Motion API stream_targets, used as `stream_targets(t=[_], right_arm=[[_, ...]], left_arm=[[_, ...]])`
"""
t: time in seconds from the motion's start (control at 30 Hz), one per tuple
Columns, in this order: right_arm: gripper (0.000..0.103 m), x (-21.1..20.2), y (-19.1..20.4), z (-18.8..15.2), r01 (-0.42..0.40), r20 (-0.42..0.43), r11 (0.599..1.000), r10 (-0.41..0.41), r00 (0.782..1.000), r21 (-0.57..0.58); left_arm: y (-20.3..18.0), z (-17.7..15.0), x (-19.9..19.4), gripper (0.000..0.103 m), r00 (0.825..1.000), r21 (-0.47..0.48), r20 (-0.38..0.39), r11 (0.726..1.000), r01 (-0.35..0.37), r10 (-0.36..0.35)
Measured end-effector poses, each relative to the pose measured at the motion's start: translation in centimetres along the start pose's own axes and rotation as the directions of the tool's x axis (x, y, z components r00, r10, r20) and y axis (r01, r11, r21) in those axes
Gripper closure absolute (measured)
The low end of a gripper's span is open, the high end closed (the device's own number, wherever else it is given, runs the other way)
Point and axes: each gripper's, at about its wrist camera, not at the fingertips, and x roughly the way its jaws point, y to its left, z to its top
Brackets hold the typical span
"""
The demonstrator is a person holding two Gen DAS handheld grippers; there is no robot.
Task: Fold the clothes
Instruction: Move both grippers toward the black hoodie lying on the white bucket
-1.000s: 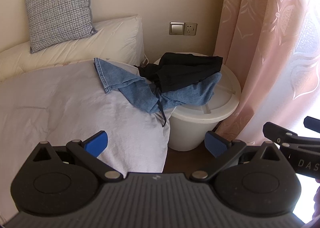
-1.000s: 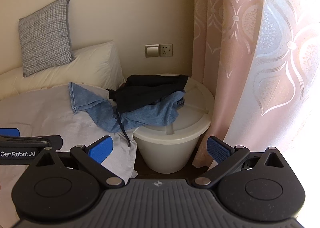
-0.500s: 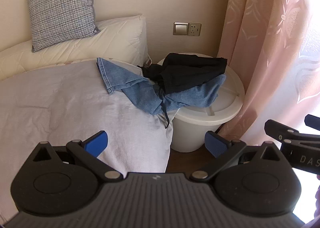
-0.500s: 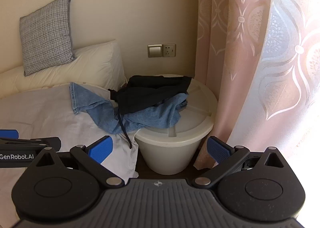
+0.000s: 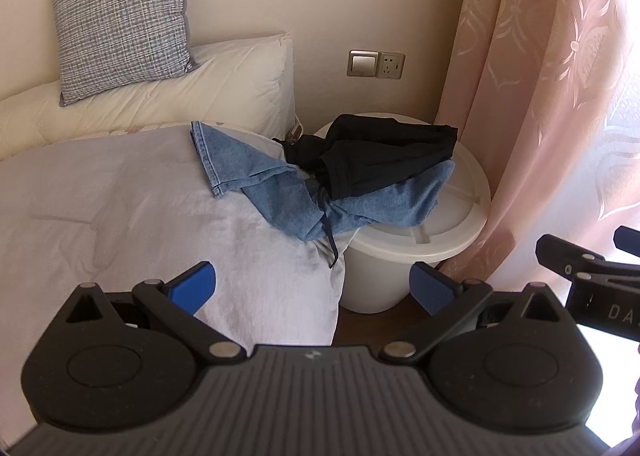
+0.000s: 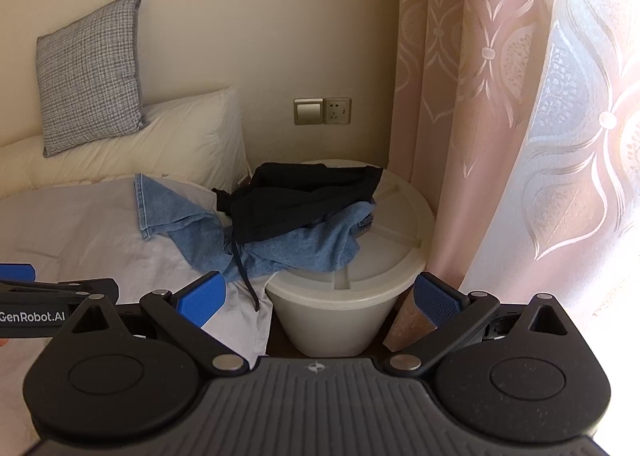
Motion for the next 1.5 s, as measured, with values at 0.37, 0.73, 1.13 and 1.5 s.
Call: stream_targets(t=[0.37, 0.73, 1.13, 1.5], right_arm=[[0.0, 1.3, 0.3, 0.9, 0.022, -0.007, 1.0, -0.022, 1.0, -0.001], [0.0, 2.9, 0.9, 1.2, 0.021, -0.026, 1.0, -0.021, 0.999, -0.003], [0.0, 6.1, 1.8, 2.7, -0.008, -0.044, 1.0, 0.008, 0.999, -0.016], [0.0, 11.2, 0.4, 4.1, -0.012, -0.091, 1.0, 0.012, 0.996, -0.005]], left_arm=[[0.6, 1.0, 1.7, 0.001, 1.0, 0.005, -0.02, 1.0, 0.011, -0.011], [1.0, 1.7, 3.0, 0.001, 0.999, 0.024, -0.035, 1.0, 0.004, -0.003], [1.8, 3.3, 5.3, 0.001, 0.999, 0.023, -0.012, 0.999, -0.043, 0.043], [1.2, 5.7, 10.3, 0.001, 0.995, -0.003, -0.066, 0.998, -0.069, 0.068]])
